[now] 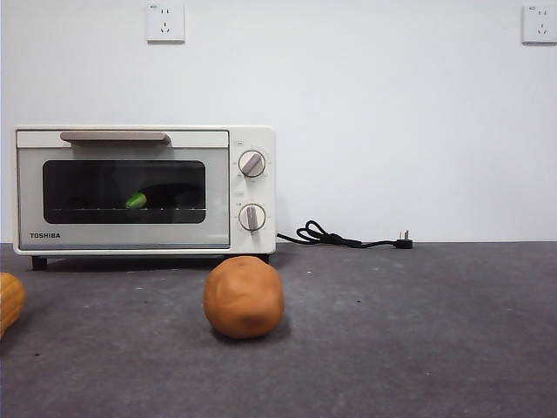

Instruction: Take the eggplant from the table,put the eggplant in the oven

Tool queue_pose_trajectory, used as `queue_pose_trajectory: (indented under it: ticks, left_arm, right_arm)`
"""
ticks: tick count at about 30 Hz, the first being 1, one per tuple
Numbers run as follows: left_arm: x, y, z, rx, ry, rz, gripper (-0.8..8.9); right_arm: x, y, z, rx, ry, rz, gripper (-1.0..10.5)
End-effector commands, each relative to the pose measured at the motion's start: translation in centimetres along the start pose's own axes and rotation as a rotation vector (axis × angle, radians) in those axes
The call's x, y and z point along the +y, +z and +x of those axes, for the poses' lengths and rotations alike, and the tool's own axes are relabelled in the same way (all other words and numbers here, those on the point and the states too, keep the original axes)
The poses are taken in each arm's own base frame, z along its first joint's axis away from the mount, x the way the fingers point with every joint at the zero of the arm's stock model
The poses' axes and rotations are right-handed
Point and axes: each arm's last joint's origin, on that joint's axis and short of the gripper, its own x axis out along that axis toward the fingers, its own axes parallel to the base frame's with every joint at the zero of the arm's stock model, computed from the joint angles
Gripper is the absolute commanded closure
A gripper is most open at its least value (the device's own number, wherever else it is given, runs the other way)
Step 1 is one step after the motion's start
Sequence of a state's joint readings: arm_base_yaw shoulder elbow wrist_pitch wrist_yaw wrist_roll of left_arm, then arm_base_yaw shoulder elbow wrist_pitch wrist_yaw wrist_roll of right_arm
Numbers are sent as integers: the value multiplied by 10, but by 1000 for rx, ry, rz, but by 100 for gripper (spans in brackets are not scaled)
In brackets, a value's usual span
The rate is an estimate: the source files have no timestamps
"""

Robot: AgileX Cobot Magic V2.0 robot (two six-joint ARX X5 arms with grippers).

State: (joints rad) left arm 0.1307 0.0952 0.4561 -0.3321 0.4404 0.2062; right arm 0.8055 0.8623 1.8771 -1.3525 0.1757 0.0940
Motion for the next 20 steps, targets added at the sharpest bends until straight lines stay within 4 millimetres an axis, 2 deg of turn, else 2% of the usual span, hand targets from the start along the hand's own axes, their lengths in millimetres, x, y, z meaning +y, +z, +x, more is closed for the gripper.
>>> queue_pose_trajectory:
  ticks: [1,4,8,16,20]
  left_arm:
    - [-4,-33,7,50,-16,-21,818]
    - [-7,-60,12,89,-10,-51,818]
    - [-7,-85,19,157,70,-145,818]
    - [-7,-112,23,255,241,-252,818]
    - [-8,-124,24,290,267,-286,818]
  right_arm:
    - [0,-3,1,28,-2,4,945]
    - [0,-3,1,28,-2,4,945]
    - [0,-3,1,28,-2,4,945]
    - [0,-3,1,28,-2,4,945]
    - [0,-3,1,28,-2,4,945]
